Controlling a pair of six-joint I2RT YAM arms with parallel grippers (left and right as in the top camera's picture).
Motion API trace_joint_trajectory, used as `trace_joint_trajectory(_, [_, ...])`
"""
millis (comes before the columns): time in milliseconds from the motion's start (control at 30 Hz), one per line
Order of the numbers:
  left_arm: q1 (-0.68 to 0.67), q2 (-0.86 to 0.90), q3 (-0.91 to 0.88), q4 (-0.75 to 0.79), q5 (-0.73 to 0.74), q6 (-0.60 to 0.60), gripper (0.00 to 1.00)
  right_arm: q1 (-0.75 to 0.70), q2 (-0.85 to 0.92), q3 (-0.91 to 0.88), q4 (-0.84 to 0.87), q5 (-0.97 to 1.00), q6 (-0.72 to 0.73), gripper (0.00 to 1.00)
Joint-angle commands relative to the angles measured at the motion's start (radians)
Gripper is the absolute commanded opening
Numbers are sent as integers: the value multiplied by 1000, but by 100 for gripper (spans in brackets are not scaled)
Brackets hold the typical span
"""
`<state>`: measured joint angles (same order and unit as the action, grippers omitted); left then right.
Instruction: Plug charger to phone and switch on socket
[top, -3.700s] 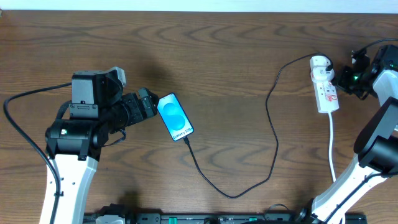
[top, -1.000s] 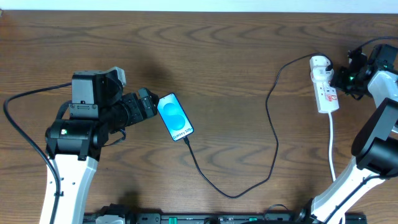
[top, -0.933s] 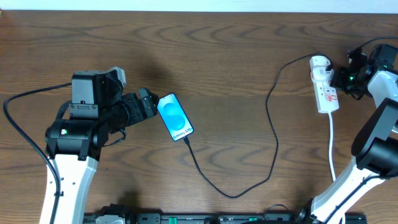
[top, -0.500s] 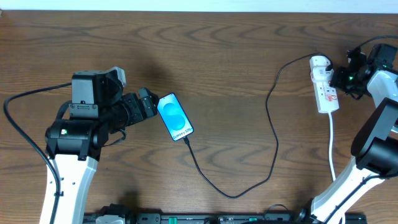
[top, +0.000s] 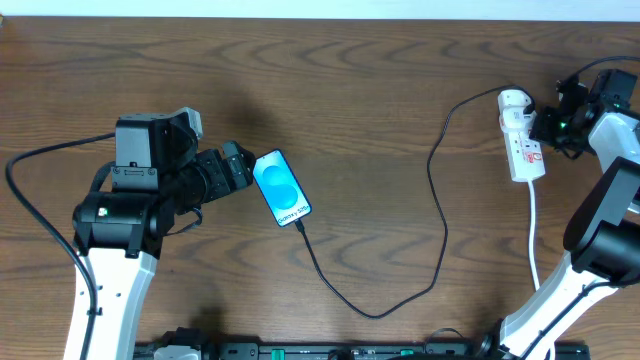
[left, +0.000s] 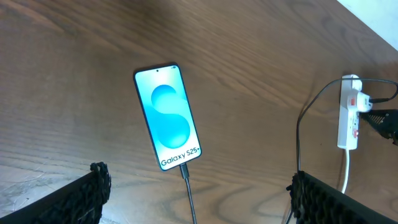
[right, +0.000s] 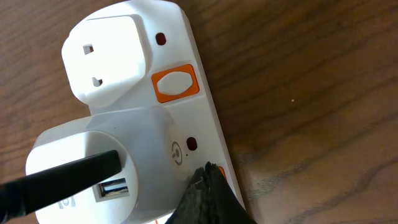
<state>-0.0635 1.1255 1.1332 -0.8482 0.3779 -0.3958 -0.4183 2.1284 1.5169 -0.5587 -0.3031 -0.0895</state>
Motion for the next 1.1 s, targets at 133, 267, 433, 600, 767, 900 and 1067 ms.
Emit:
trace_joint_trajectory(133, [1, -7, 18, 0, -9, 2, 94, 140, 5, -33, -24, -397, -23, 1])
trace_joint_trajectory(267, [1, -7, 18, 0, -9, 2, 94, 140, 5, -33, -21, -426, -17, 1])
trace_joint_trajectory(433, [1, -7, 18, 0, -9, 2, 94, 139, 5, -33, -20, -438, -12, 1])
trace_joint_trajectory(600, [1, -7, 18, 0, -9, 2, 94, 137, 5, -33, -16, -460, 4, 1])
trace_joint_trajectory(767, [1, -7, 18, 1, -9, 2, 94, 128, 5, -33, 11, -459, 56, 1])
trace_joint_trajectory(900, [1, -7, 18, 1, -9, 2, 94, 112, 5, -32, 32, -424, 108, 1])
trace_joint_trajectory(1067, [1, -7, 18, 1, -9, 2, 94, 82, -1, -31, 35, -378, 127, 1])
